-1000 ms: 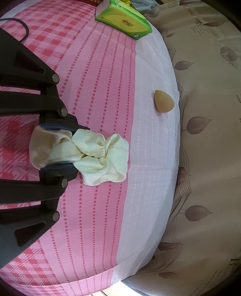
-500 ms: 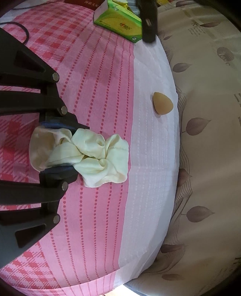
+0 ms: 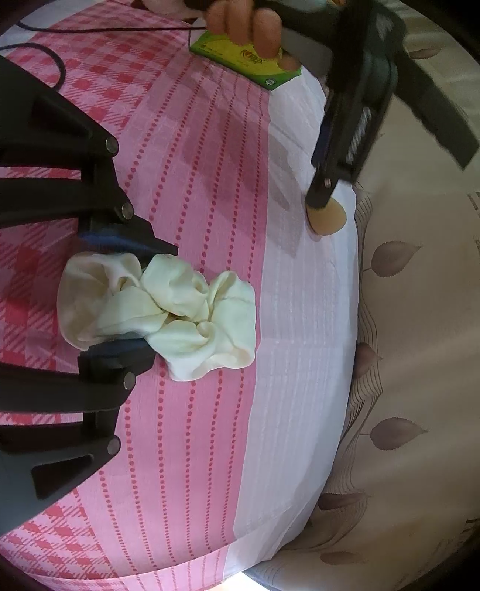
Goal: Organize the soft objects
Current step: 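Grasp the brown egg-shaped sponge with the left tool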
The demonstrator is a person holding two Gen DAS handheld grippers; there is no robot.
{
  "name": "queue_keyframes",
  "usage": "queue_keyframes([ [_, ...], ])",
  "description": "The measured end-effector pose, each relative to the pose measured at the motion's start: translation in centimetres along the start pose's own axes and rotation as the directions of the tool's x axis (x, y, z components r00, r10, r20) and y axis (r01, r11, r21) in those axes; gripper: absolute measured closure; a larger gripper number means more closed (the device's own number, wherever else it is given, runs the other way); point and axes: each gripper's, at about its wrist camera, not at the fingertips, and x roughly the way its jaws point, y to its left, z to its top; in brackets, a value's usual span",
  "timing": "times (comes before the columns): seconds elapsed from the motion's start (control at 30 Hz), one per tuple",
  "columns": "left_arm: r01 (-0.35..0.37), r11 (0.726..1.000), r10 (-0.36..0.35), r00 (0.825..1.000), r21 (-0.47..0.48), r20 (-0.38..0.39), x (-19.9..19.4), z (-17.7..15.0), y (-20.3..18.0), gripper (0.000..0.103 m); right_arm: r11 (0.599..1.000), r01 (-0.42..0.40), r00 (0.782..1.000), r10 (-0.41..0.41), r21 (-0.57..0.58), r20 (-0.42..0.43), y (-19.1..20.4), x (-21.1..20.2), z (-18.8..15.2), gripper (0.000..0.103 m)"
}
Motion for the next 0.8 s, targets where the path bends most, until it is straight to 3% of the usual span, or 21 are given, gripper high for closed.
queue_keyframes([
  [0.4, 0.010, 1.000, -0.011, 1.000, -0.023, -0.024, 2.7, 3.2, 0.6, 0.043, 1.000, -0.005, 1.000, 0.005, -0.012, -0.003, 0.4, -0.1, -0.1, 0.057],
  [0.67, -0.026, 0.999, 0.026, 0.999, -0.018, -0.037, 4.1, 4.2, -0.2, 0.043, 1.000, -0.013, 1.000, 0.013, -0.007, -0.004, 0.5, -0.1, 0.0, 0.056],
  [0.8, -0.005, 0.997, 0.001, 0.998, -0.073, -0.058, 4.6, 4.8, 0.9, 0.043, 1.000, -0.014, 1.000, 0.014, -0.006, -0.004, 0.5, -0.1, 0.0, 0.055],
])
